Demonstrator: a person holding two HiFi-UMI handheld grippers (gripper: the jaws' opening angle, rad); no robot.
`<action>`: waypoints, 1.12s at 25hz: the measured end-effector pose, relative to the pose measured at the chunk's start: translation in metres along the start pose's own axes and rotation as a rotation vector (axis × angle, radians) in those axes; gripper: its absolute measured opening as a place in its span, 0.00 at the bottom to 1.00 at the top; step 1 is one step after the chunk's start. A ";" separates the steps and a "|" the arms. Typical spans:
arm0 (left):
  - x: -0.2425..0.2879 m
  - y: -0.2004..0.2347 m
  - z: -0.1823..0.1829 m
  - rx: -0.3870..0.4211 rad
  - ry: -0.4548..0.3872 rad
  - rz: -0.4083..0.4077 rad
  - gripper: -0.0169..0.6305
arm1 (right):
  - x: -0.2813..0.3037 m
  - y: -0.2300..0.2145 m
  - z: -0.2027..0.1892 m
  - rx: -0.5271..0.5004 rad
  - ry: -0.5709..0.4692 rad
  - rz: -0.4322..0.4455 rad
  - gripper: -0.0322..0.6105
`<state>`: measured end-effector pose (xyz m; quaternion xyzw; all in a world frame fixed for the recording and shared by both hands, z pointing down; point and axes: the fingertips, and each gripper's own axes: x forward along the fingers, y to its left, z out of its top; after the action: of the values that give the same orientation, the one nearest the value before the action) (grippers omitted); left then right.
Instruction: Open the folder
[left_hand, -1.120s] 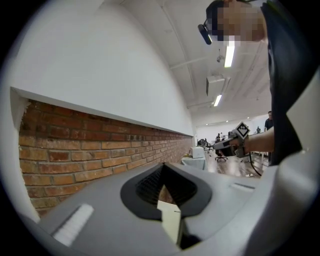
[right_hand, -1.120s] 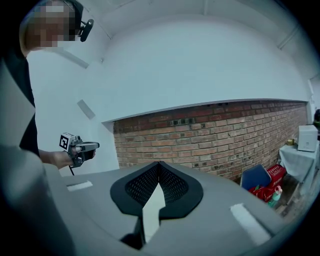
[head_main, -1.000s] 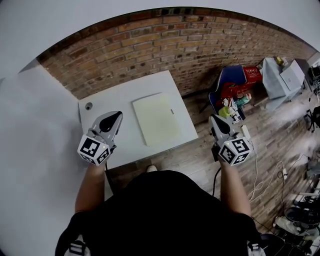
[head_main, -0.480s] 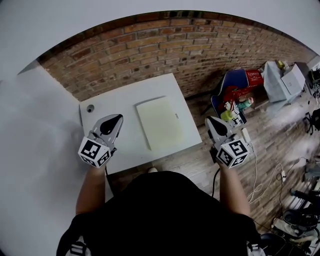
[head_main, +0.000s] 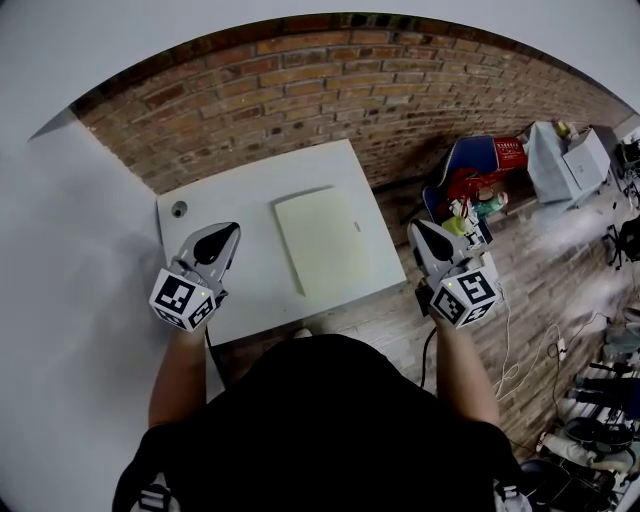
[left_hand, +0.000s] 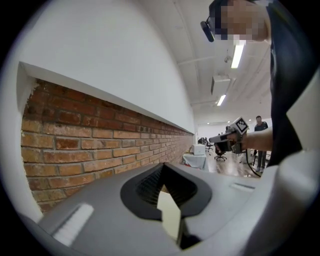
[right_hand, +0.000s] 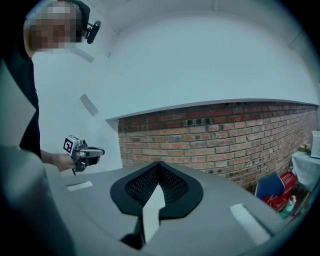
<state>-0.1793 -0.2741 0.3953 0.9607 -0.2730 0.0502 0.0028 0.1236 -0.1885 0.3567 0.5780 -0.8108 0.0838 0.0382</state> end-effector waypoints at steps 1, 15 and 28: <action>0.000 0.000 -0.001 0.000 -0.001 0.001 0.03 | 0.000 0.001 -0.002 -0.002 0.002 0.000 0.05; 0.030 -0.033 0.007 -0.003 0.000 0.006 0.03 | -0.024 -0.038 -0.010 0.006 0.003 0.008 0.05; 0.058 -0.076 0.026 -0.033 -0.021 0.053 0.03 | -0.044 -0.090 -0.006 -0.006 -0.001 0.071 0.05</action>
<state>-0.0879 -0.2409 0.3766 0.9534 -0.2991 0.0358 0.0147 0.2230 -0.1747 0.3638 0.5489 -0.8310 0.0827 0.0366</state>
